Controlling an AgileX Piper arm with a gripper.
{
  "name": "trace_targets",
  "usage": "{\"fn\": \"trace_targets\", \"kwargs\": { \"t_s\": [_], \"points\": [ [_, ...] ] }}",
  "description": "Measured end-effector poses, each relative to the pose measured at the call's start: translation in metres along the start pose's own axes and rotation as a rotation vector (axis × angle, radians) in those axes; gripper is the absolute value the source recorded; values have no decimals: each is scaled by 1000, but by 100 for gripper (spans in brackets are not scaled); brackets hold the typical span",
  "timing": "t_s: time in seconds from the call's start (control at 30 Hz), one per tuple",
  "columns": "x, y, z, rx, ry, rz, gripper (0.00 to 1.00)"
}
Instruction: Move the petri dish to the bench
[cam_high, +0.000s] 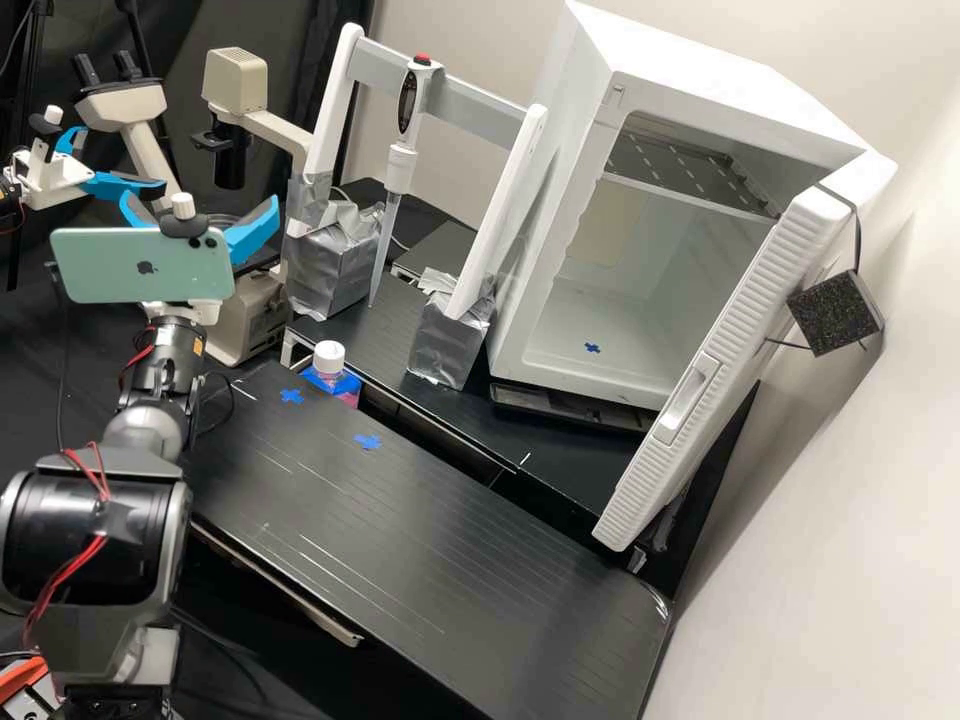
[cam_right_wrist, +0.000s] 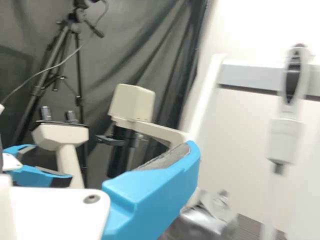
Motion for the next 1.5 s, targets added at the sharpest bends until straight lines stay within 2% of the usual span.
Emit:
{"fn": "trace_targets", "kwargs": {
  "t_s": [0.13, 0.23, 0.43, 0.57, 0.83, 1.03, 1.23, 1.5],
  "points": [
    [28, -6, -2, -3, 24, -84, 100],
    [47, -8, -2, 15, 13, -123, 100],
    [78, -13, -2, 36, 17, -184, 100],
    [100, -19, 0, 38, 32, -212, 100],
    [136, -41, 23, 49, -23, -307, 100],
    [156, -53, 52, 94, -93, -359, 100],
    [172, -65, 68, 152, -122, -389, 100],
    [185, -82, 82, 184, -164, -429, 100]
  ]
}}
